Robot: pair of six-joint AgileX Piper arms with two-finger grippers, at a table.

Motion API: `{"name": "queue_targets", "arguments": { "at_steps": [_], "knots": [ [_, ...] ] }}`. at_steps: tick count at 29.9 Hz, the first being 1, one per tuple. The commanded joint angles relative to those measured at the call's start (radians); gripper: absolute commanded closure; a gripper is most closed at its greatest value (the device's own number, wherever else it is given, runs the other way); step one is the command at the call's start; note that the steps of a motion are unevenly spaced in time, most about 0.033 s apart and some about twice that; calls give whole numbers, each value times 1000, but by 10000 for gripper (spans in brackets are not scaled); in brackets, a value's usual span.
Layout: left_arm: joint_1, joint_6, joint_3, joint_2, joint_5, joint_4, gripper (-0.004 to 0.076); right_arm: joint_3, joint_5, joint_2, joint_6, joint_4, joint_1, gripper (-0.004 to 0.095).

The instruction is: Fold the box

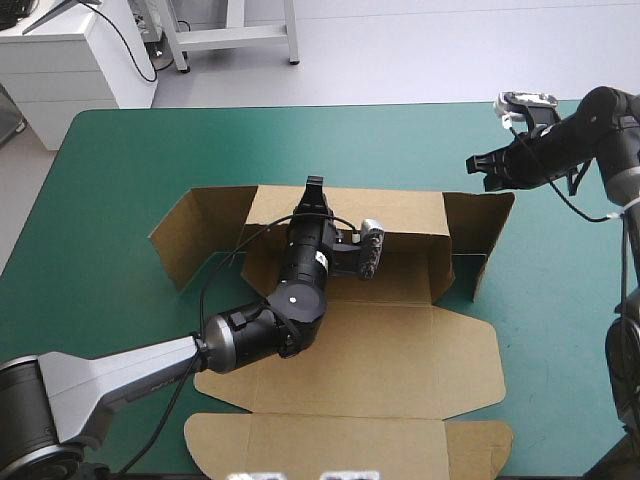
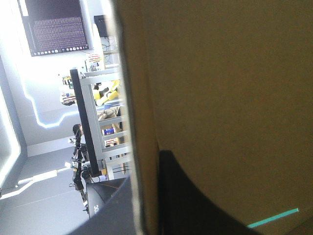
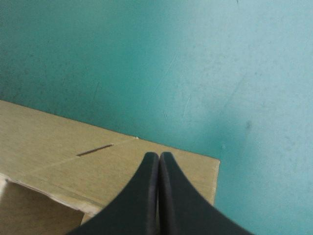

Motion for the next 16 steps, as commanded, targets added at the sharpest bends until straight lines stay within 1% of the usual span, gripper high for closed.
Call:
{"name": "queue_targets", "arguments": {
  "at_steps": [1, 16],
  "knots": [
    [-6, 3, -20, -43, 30, 58, 731, 46, 3, -66, -21, 19, -5, 923],
    [-4, 1, -20, -43, 52, 58, 731, 277, -6, -273, -108, 56, -5, 924]
  ]
}}
